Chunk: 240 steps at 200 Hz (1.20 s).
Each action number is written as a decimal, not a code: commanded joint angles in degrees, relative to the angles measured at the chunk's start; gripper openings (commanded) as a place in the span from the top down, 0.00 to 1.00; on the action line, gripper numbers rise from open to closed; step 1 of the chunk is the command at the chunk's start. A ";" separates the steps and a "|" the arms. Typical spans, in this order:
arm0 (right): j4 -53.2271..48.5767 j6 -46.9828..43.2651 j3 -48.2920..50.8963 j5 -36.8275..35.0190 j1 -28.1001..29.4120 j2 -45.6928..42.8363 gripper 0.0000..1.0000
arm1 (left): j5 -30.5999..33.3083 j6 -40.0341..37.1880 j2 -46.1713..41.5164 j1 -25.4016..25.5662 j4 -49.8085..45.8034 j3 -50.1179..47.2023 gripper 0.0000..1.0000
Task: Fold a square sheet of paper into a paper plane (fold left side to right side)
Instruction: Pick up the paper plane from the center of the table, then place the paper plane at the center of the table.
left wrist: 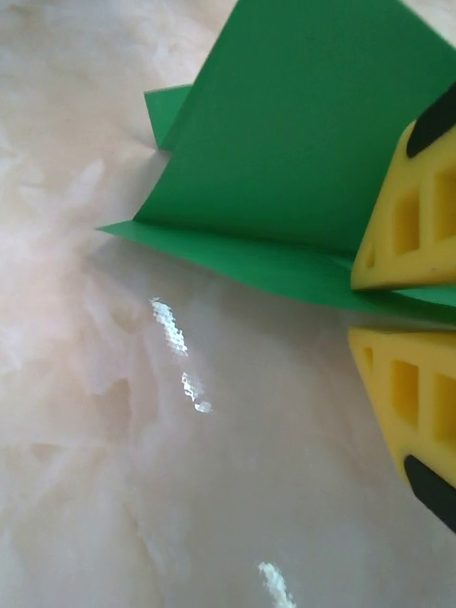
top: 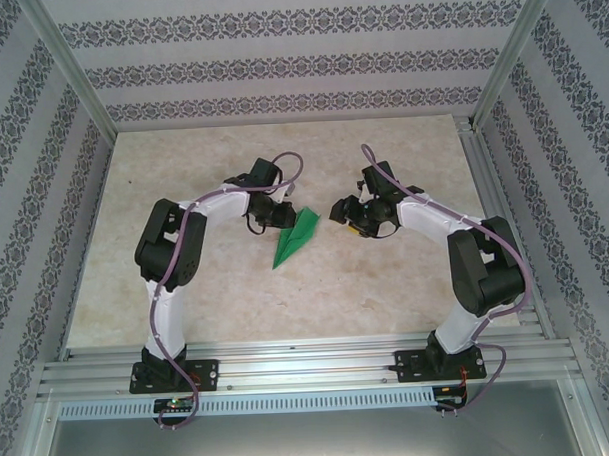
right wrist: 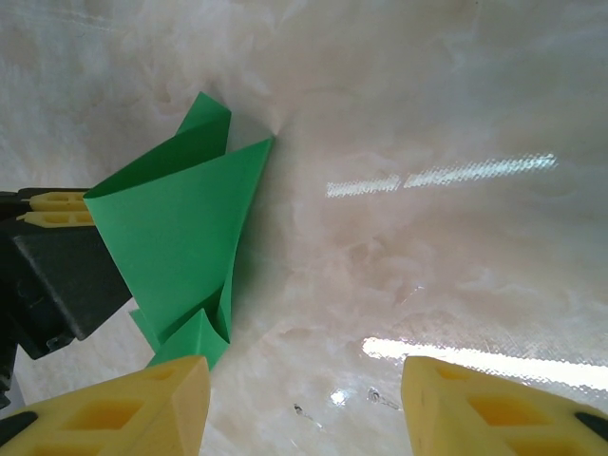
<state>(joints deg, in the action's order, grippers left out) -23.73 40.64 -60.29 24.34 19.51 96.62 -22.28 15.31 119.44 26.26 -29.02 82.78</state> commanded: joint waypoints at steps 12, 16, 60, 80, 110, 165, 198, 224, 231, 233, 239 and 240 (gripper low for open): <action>-0.71 0.05 -1.52 -1.35 1.55 -1.28 0.44 | -2.35 3.01 -2.86 -0.41 1.67 -0.63 0.91; -1.04 0.05 -1.69 -1.91 1.84 -1.57 0.44 | -2.34 3.70 -3.56 -0.38 1.88 -1.13 0.92; -4.14 0.45 -5.45 -7.79 9.03 -4.64 0.44 | 1.38 22.67 -14.06 -0.81 10.72 -12.52 1.00; -5.52 0.93 -7.47 -10.66 13.28 -4.47 0.44 | 4.13 31.40 -17.64 -0.87 14.99 -17.05 1.00; -5.88 0.98 -9.95 -11.89 16.76 -2.24 0.39 | 4.12 38.14 -19.53 -0.87 19.72 -20.59 1.00; -5.78 0.57 -12.74 -8.96 18.74 2.87 0.32 | 4.86 39.99 -20.06 -0.94 21.67 -22.34 1.00; -5.72 0.32 -12.96 -9.13 19.74 5.05 0.34 | 4.25 40.99 -19.43 -0.87 22.93 -22.75 1.00; -6.16 -0.12 -13.49 -9.40 20.39 6.33 0.37 | 4.08 41.11 -19.07 -0.92 22.73 -22.40 1.00; -6.16 -0.13 -13.62 -9.40 20.44 6.60 0.38 | 4.12 41.00 -19.02 -0.92 22.63 -22.25 1.00; -6.11 -0.17 -13.69 -9.33 20.54 6.68 0.38 | 4.10 40.93 -18.99 -0.90 22.67 -22.23 1.00; -6.28 -0.36 -13.99 -9.47 20.71 6.89 0.38 | 4.02 40.83 -18.92 -0.86 22.31 -22.03 1.00; -6.35 -0.38 -14.07 -9.52 20.73 6.95 0.38 | 4.01 40.84 -18.91 -0.86 22.28 -22.00 1.00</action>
<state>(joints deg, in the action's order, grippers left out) -29.67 40.84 -71.99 15.05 39.40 102.41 -18.55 55.20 100.73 26.24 -8.56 60.55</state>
